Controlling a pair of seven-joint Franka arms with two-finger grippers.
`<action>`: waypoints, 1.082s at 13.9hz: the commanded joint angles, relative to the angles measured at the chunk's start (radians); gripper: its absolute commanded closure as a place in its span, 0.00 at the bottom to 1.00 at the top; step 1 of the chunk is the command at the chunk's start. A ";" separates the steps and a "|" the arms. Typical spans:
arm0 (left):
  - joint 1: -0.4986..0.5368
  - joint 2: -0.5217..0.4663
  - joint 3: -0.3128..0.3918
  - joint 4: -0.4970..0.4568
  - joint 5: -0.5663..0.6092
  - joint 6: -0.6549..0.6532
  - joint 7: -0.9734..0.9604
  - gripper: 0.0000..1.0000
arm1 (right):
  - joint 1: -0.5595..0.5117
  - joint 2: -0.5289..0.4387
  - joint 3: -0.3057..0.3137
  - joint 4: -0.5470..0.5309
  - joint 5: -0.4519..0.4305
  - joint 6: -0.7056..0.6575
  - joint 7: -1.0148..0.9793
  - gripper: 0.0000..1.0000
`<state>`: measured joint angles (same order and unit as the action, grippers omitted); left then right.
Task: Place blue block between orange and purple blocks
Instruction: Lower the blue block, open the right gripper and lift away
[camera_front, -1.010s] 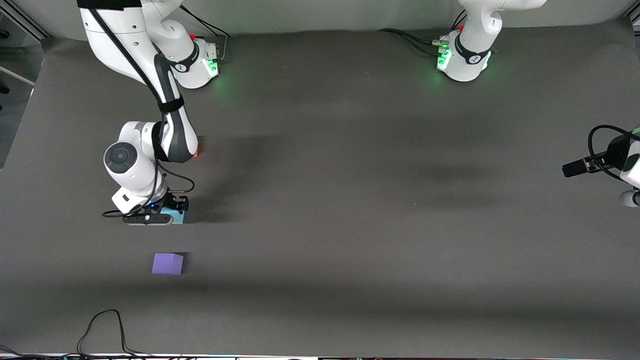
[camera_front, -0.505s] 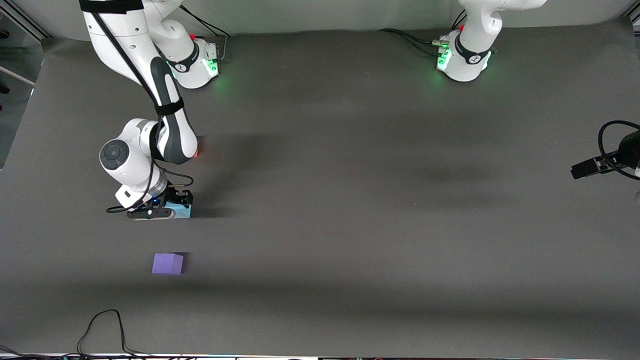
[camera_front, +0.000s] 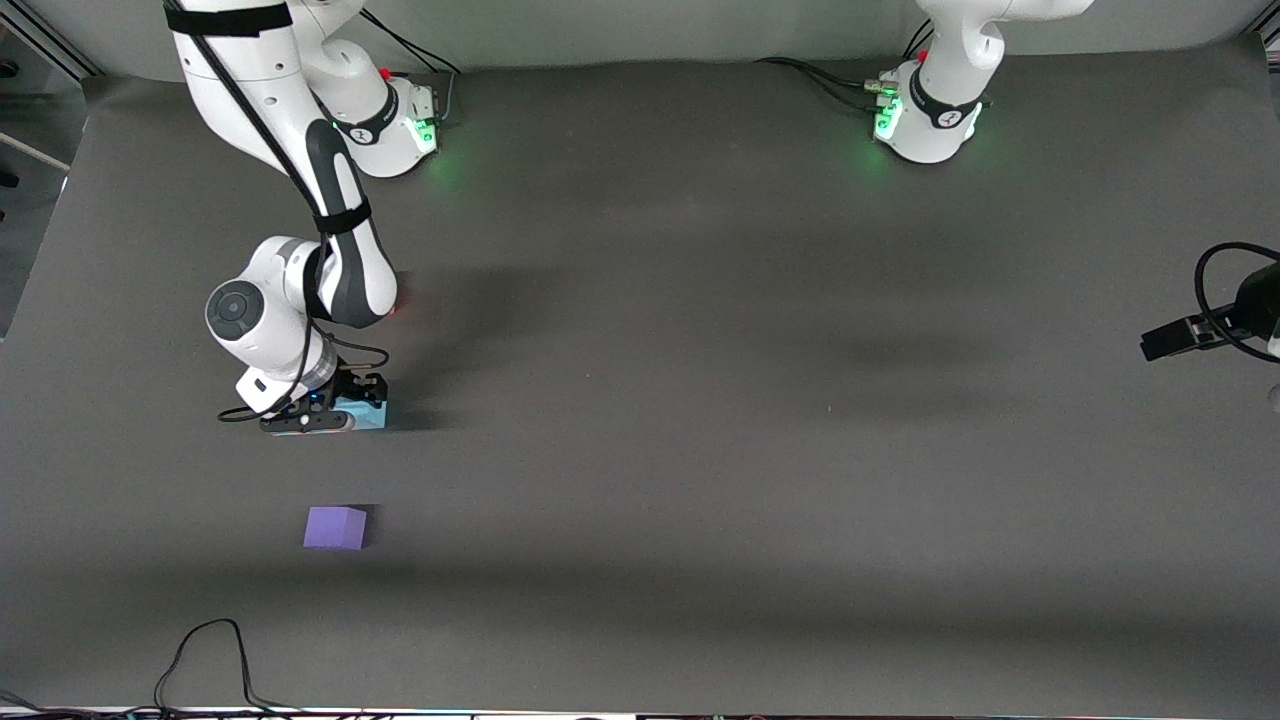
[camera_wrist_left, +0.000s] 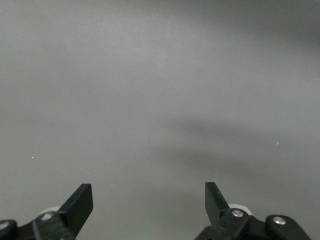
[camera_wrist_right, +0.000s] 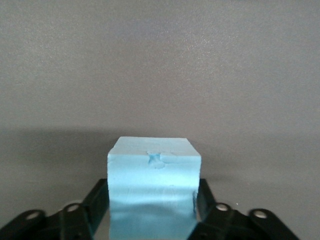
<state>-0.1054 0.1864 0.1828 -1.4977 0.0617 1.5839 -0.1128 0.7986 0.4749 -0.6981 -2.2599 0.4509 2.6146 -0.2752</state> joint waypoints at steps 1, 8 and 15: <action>0.001 0.013 0.006 0.025 -0.002 -0.025 0.055 0.00 | 0.013 -0.015 -0.008 -0.001 0.032 0.010 -0.039 0.00; 0.001 0.013 0.006 0.027 -0.016 -0.025 0.050 0.00 | 0.025 -0.142 -0.082 0.081 0.019 -0.141 -0.024 0.00; 0.000 0.013 0.006 0.033 -0.028 -0.025 0.044 0.00 | 0.021 -0.270 -0.187 0.472 -0.285 -0.716 0.175 0.00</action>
<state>-0.1032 0.1899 0.1834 -1.4941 0.0463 1.5831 -0.0791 0.8154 0.2310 -0.8925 -1.8818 0.2385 2.0150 -0.1920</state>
